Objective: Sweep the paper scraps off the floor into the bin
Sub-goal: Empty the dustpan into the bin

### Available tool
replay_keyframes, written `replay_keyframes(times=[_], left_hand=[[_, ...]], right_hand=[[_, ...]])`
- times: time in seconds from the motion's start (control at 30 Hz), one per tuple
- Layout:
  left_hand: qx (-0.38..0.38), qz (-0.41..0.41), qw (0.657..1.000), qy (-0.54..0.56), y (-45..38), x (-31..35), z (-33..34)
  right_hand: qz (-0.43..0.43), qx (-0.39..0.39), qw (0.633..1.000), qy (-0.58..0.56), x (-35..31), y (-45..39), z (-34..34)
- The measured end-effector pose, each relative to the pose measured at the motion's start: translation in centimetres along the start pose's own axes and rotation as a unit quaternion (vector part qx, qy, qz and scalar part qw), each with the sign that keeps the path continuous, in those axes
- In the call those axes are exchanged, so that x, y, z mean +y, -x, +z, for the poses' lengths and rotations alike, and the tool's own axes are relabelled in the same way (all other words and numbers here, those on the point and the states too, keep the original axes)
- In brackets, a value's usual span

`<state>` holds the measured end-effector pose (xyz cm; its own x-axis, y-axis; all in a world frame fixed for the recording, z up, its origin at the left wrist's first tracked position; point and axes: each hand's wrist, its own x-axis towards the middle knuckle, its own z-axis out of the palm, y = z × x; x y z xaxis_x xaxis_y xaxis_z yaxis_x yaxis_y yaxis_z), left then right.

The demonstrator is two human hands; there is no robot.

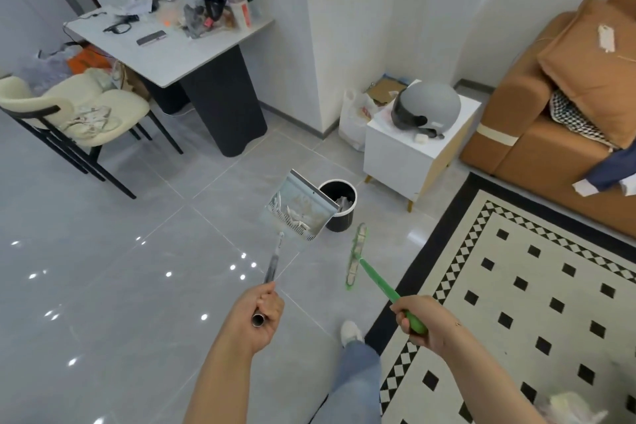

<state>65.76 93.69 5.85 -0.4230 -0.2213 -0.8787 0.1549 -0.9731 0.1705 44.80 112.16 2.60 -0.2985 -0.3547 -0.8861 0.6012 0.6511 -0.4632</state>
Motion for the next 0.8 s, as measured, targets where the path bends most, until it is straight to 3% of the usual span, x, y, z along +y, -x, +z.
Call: replay_keyframes(times=[0.47, 0.8], left_hand=[[0.039, 0.033, 0.997, -0.055, -11.7, 9.4, 14.0], [0.074, 0.015, 0.994, -0.082, -15.3, 11.1, 20.0]], right_hand=[[0.032, 0.017, 0.999, -0.011, -17.5, -8.9, -4.5], [0.030, 0.011, 0.999, 0.024, -23.9, -13.2, -6.6]])
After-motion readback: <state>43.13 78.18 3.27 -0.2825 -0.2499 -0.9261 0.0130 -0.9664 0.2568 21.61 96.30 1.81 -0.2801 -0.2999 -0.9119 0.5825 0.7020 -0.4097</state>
